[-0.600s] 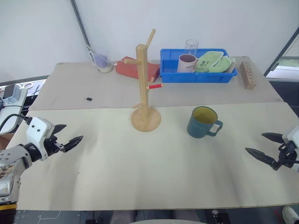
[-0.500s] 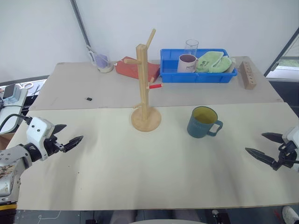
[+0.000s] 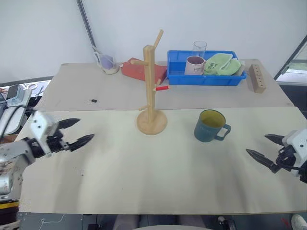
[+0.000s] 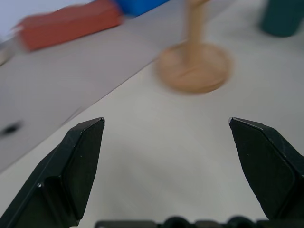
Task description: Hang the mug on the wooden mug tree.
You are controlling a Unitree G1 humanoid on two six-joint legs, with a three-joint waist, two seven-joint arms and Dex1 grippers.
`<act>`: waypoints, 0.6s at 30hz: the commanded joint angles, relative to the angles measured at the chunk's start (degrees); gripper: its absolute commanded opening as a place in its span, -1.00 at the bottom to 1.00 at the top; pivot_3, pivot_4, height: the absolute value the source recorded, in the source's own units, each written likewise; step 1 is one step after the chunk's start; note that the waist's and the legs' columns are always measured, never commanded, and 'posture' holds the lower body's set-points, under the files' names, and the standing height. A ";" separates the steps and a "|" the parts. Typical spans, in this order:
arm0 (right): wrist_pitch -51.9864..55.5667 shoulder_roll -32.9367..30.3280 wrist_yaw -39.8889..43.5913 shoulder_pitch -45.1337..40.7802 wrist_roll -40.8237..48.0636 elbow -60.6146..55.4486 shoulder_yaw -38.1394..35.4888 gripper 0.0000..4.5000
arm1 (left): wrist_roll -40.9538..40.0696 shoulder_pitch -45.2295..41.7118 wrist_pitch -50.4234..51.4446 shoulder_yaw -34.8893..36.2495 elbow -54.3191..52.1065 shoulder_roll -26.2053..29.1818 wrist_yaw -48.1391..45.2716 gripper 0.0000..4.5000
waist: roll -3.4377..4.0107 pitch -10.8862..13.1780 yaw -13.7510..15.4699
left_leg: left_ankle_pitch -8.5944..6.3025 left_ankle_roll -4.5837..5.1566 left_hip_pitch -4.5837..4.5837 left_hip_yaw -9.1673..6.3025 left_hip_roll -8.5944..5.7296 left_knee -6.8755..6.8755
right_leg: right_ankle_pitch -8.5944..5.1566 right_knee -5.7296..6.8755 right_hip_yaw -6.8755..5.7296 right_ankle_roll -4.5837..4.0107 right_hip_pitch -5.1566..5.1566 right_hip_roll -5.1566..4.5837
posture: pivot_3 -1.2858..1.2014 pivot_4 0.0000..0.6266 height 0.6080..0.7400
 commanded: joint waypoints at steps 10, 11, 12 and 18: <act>10.21 23.41 -27.80 -1.41 -2.80 -18.51 7.99 0.98 | -11.68 -17.97 11.78 -18.75 -13.74 -4.58 -8.35 1.00 | 0.08 -0.08 -2.10 | 0.03 0.05 0.20 -0.42 0.00 0.08 | 0.14 0.19 0.13 0.25 0.07 0.39 | 0.03 -0.52 0.71; 10.42 24.63 -29.01 -2.05 -3.30 -18.00 9.11 0.98 | -11.61 -18.11 11.62 -19.29 -13.50 -4.92 -9.11 1.00 | 0.08 -0.08 -2.18 | 0.03 0.05 0.17 -0.46 0.00 0.08 | 0.14 0.19 0.15 0.25 0.05 0.42 | 0.03 -0.52 0.71; 10.48 25.46 -29.65 -2.51 -3.95 -17.41 10.57 0.98 | -11.26 -18.20 11.15 -19.98 -13.28 -5.31 -9.97 1.00 | 0.10 -0.09 -2.20 | 0.03 0.05 0.16 -0.50 0.00 0.09 | 0.14 0.20 0.16 0.25 0.04 0.46 | 0.03 -0.52 0.71; 8.94 29.15 -34.68 -6.66 -8.04 -11.56 14.71 0.98 | -9.33 -18.54 8.42 -22.58 -12.34 -6.93 -12.44 1.00 | 0.10 -0.09 -1.96 | 0.03 0.05 0.07 -0.59 0.00 0.10 | 0.13 0.15 0.24 0.23 0.04 0.55 | 0.03 -0.52 0.71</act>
